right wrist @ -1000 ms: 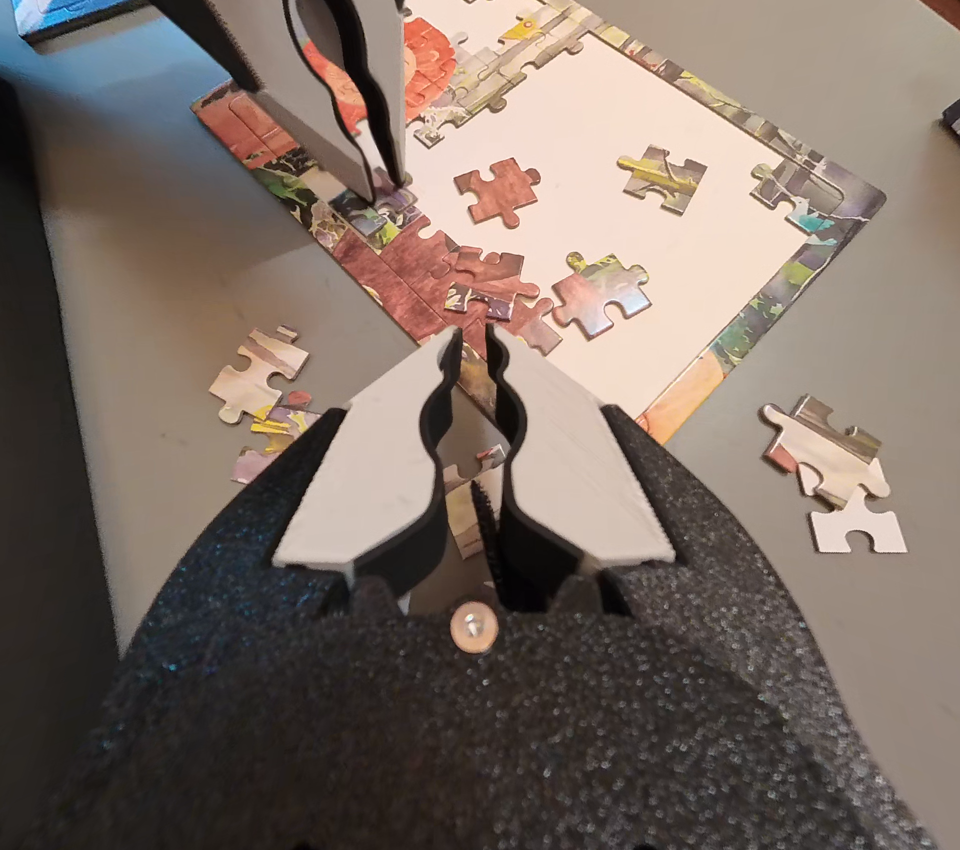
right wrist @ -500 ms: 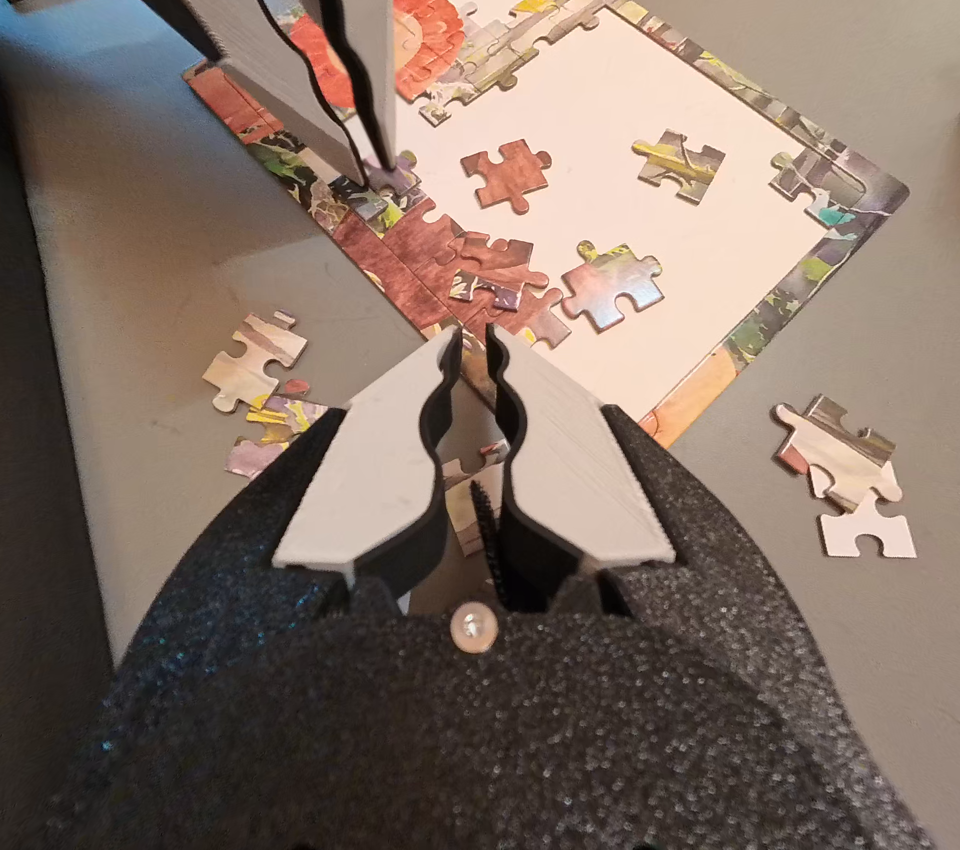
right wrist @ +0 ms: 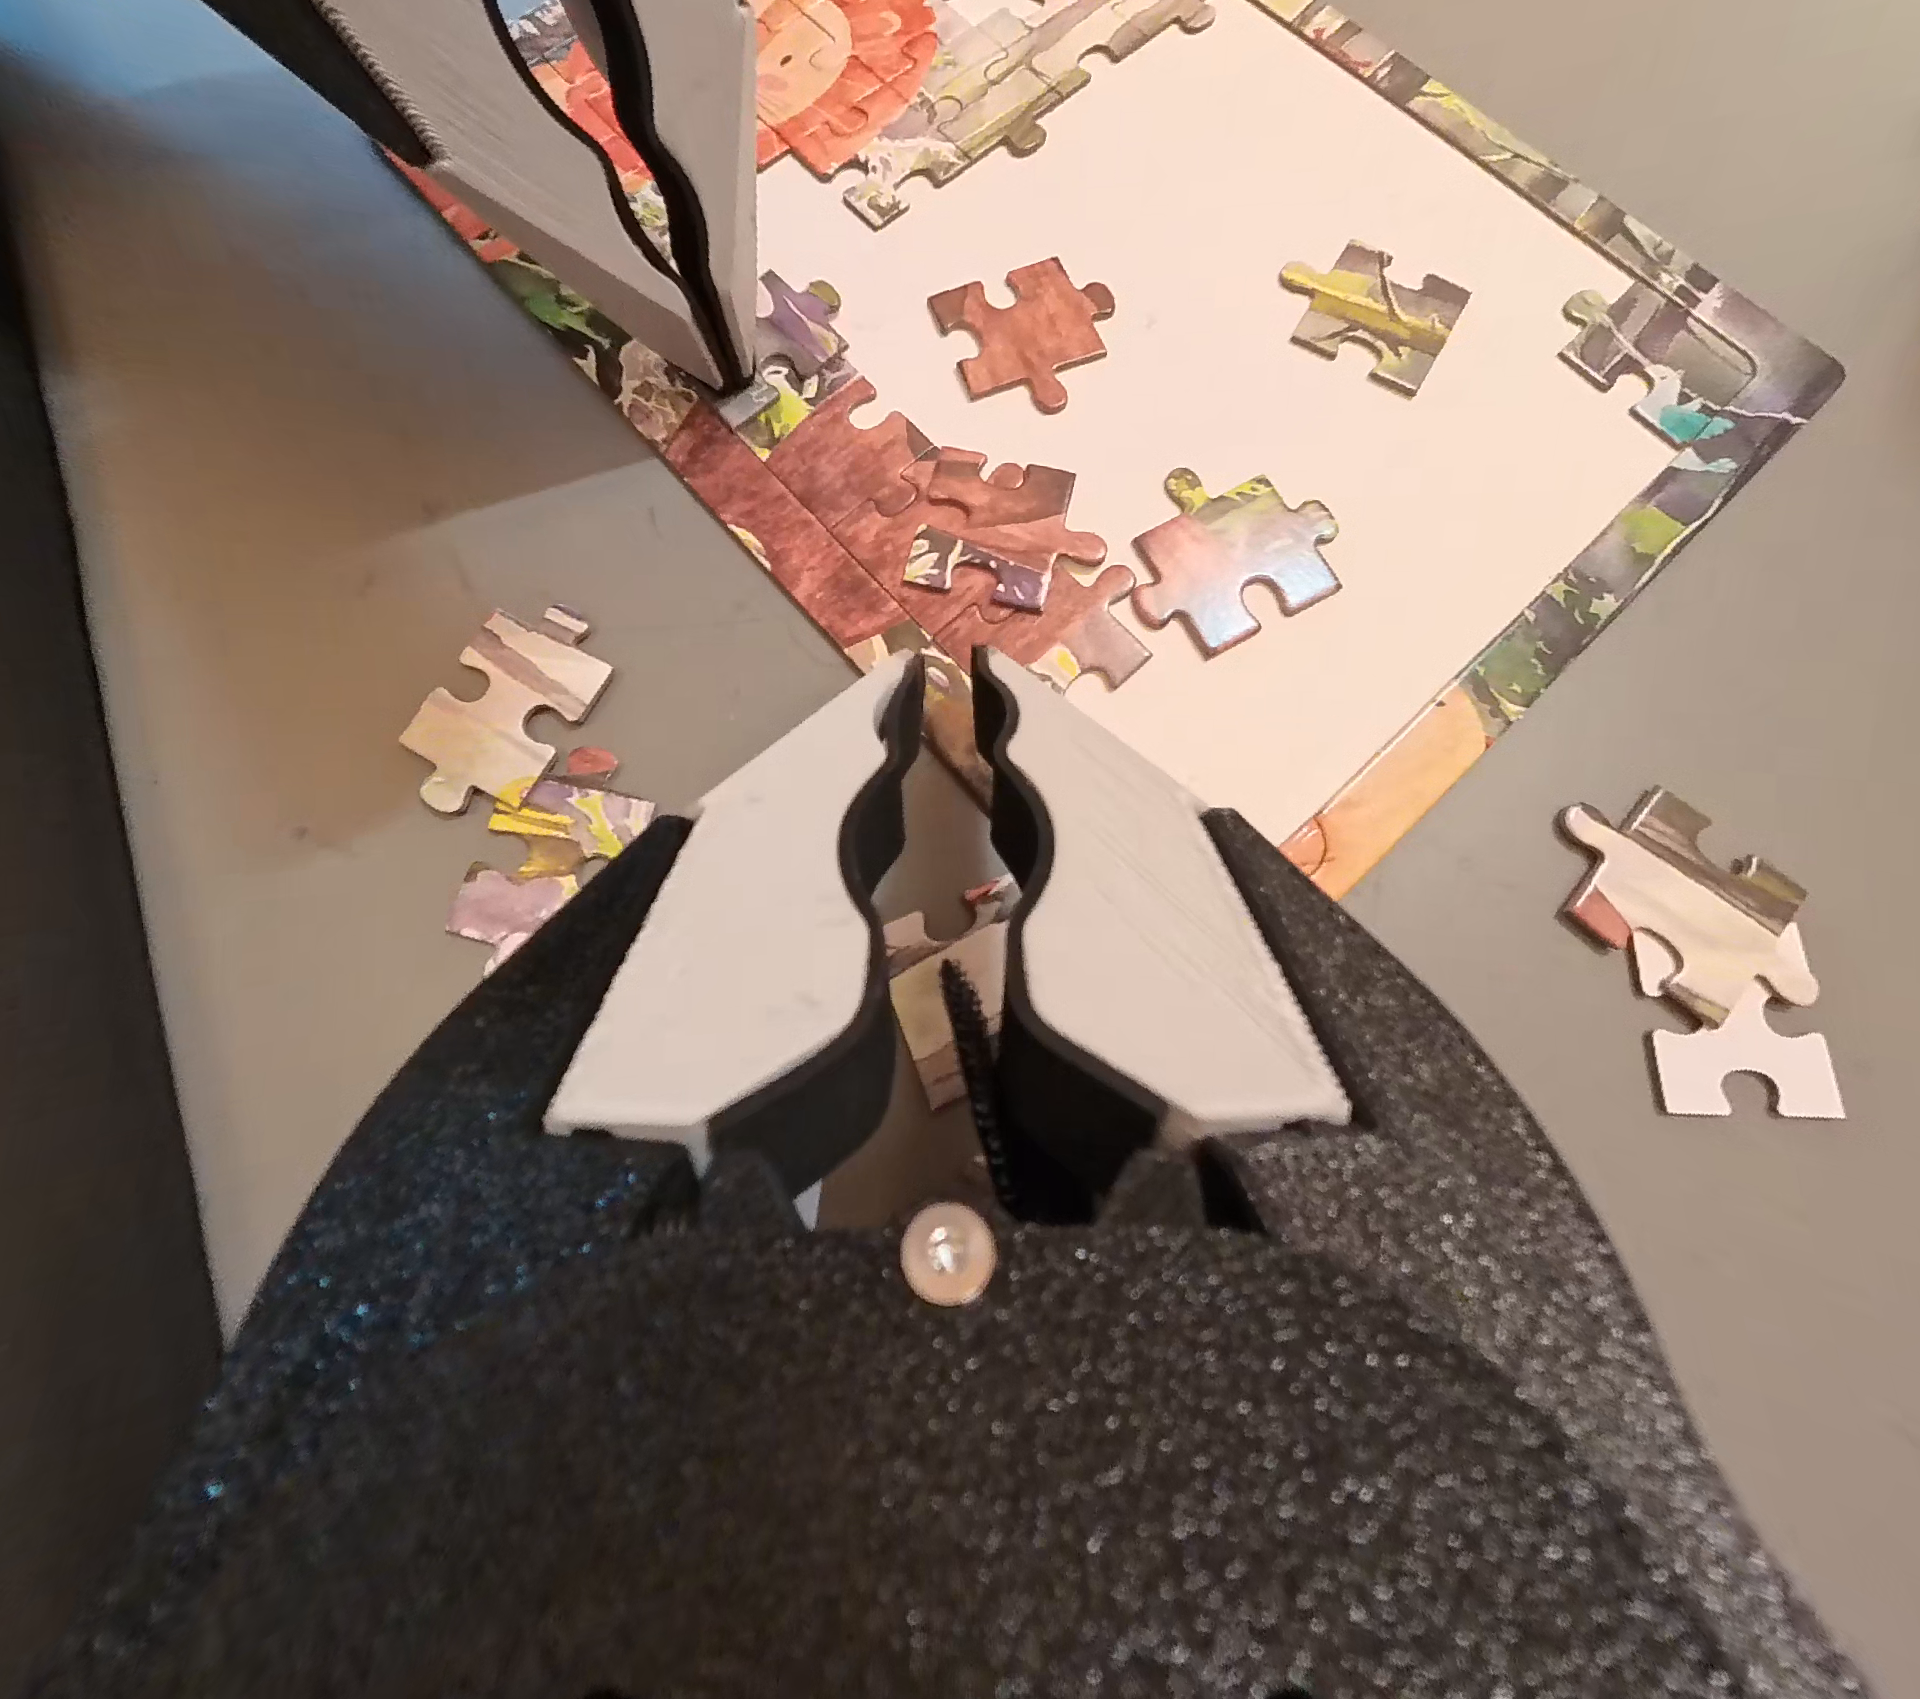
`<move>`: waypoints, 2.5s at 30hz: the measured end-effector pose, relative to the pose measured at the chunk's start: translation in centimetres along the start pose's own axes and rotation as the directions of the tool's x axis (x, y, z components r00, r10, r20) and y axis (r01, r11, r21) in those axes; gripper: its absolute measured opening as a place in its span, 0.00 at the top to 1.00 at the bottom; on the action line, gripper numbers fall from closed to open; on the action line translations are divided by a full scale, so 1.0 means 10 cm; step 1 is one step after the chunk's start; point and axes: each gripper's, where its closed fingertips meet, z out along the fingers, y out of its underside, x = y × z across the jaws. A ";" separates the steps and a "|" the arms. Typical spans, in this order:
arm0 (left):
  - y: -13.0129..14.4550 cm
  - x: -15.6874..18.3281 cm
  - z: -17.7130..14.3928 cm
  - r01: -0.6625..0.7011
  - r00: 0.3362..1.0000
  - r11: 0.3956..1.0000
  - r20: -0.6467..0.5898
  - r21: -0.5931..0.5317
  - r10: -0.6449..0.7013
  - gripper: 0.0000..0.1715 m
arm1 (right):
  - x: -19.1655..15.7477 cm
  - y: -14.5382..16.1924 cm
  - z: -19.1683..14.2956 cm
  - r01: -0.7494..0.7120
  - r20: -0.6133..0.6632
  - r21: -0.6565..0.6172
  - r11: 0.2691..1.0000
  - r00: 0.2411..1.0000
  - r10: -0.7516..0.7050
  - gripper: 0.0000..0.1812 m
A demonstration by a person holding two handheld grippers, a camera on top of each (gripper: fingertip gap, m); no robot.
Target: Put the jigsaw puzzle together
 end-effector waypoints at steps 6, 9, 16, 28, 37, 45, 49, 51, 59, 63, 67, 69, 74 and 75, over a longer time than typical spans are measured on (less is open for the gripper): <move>0.00 0.00 0.00 0.039 0.999 0.999 -0.012 0.020 -0.039 1.00 | -0.01 0.00 0.00 0.004 0.000 -0.001 1.000 1.000 -0.004 0.95; 0.00 0.00 0.00 0.060 0.998 0.997 -0.023 0.039 -0.060 1.00 | -0.01 0.00 0.00 0.007 -0.002 -0.001 1.000 1.000 -0.007 0.95; -0.03 -0.05 -0.17 0.134 0.991 0.975 -0.035 0.177 -0.130 0.82 | -0.01 -0.02 -0.03 0.006 -0.007 0.012 1.000 1.000 -0.006 0.95; 0.09 -0.10 -0.03 0.086 0.996 0.984 0.024 0.159 -0.091 0.74 | 0.00 0.03 0.00 0.007 -0.002 -0.010 1.000 1.000 -0.007 0.95; 0.08 -0.02 -0.04 0.057 0.997 0.983 0.048 0.172 -0.066 0.83 | -0.03 0.04 0.02 0.024 0.002 -0.021 0.999 1.000 -0.024 0.95; 0.10 0.00 -0.18 0.149 0.986 0.964 0.042 0.220 -0.162 0.81 | -0.26 -0.35 0.11 -0.096 0.214 0.045 0.994 0.973 0.085 0.90; 0.15 0.01 -0.22 0.215 0.968 0.930 0.063 0.296 -0.244 0.92 | -0.30 -0.50 0.42 -0.045 0.300 -0.074 0.996 0.952 0.066 0.84; 0.16 0.04 -0.18 0.226 0.962 0.923 0.077 0.312 -0.262 0.97 | -0.43 -0.55 0.48 -0.045 0.431 -0.115 0.992 0.898 0.091 0.70; 0.10 0.09 -0.04 0.220 0.953 0.917 0.128 0.332 -0.274 1.00 | -0.49 -0.49 0.56 0.091 0.418 -0.062 0.994 0.907 -0.057 0.66; 0.10 0.10 -0.04 0.211 0.953 0.917 0.138 0.340 -0.270 1.00 | -0.51 -0.45 0.61 0.098 0.424 -0.077 0.992 0.904 -0.056 0.68; 0.09 0.10 -0.04 0.221 0.950 0.906 0.128 0.360 -0.283 1.00 | -0.52 -0.43 0.58 0.096 0.431 -0.087 0.992 0.901 -0.049 0.68; 0.09 0.10 -0.04 0.222 0.950 0.903 0.128 0.367 -0.286 1.00 | -0.53 -0.45 0.55 0.084 0.437 -0.073 0.994 0.899 -0.044 0.68; 0.05 0.17 -0.21 0.210 0.953 0.871 0.107 0.443 -0.284 0.86 | -0.71 -0.62 0.29 0.024 0.553 0.012 1.000 0.833 -0.027 0.81; 0.03 0.16 -0.30 0.215 0.947 0.851 0.110 0.479 -0.301 0.84 | -0.76 -0.61 0.25 0.029 0.569 0.014 0.999 0.822 -0.031 0.81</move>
